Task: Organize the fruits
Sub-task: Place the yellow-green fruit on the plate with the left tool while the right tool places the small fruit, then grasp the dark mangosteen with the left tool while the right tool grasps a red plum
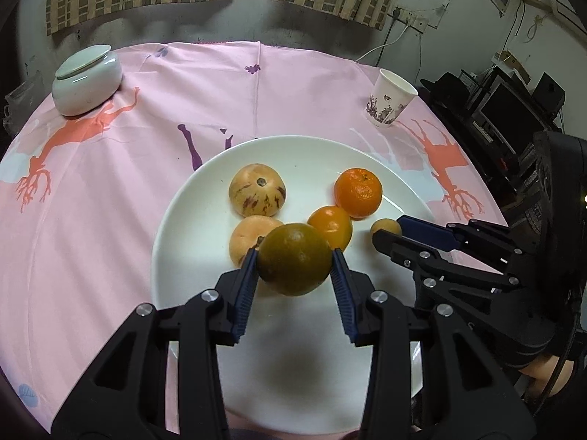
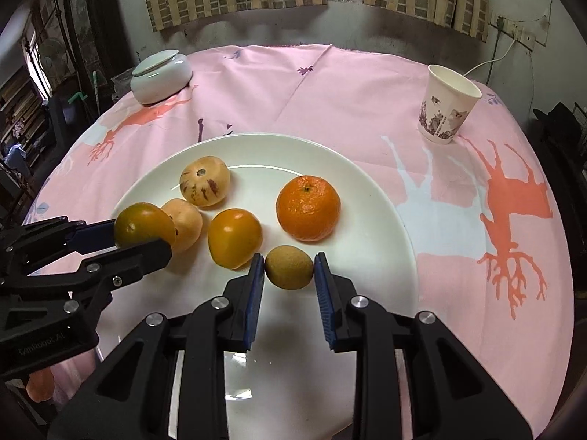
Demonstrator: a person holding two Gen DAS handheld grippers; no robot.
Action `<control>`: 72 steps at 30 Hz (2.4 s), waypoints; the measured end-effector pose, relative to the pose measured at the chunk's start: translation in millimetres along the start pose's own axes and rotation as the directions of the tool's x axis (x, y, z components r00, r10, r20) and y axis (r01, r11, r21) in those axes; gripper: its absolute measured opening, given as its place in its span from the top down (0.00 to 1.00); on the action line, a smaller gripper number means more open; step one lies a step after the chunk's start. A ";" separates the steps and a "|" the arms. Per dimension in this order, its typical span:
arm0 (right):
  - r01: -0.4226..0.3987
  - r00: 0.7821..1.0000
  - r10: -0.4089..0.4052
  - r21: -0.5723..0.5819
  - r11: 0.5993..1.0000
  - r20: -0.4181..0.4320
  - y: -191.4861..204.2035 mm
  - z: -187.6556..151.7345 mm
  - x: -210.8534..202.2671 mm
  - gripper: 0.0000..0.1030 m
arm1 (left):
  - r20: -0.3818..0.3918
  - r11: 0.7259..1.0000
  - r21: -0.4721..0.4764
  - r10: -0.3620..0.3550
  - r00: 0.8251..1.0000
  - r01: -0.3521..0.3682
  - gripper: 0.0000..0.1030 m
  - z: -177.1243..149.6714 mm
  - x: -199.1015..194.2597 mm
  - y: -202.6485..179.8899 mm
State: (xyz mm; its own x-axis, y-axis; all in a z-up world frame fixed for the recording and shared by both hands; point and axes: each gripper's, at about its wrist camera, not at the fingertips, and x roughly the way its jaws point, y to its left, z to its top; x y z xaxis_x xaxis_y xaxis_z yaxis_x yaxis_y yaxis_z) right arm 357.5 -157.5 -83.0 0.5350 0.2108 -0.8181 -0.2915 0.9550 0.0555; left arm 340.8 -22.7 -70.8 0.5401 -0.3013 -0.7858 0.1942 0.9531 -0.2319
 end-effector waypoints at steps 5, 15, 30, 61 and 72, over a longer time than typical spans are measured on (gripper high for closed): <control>0.059 0.997 -0.058 -0.027 0.998 0.051 0.5 -1.4 -12.0 0.61 | 0.042 0.999 -0.040 0.009 0.999 -0.007 0.23 6.9 -5.9 4.3; 0.048 0.972 -0.039 -0.036 0.998 0.230 21.0 -59.2 -117.5 0.15 | 0.150 1.000 -0.006 -0.017 0.989 0.018 0.10 -29.6 -98.1 -2.4; -0.064 0.979 0.057 0.028 0.998 0.196 86.9 -228.0 -166.2 0.05 | 0.190 0.998 0.054 0.013 0.982 -0.023 0.04 -216.8 -173.0 -12.6; -0.089 0.988 0.073 0.110 0.990 0.137 58.1 -231.3 -156.8 0.69 | 0.043 0.997 0.078 0.024 0.999 -0.027 0.08 -222.1 -108.0 -23.0; -0.125 0.985 0.107 0.129 0.984 0.137 55.3 -234.6 -159.2 0.69 | 0.013 0.995 0.099 0.001 1.000 -0.002 0.45 -215.0 -89.7 -34.8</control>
State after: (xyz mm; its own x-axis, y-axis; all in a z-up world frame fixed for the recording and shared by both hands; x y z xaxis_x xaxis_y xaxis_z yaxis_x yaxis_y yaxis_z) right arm 70.2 -187.2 -84.0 0.6040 0.3382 -0.7217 -0.2515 0.9401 0.2301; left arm 109.5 -22.9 -115.5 0.5508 -0.3005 -0.7787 0.2732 0.9465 -0.1720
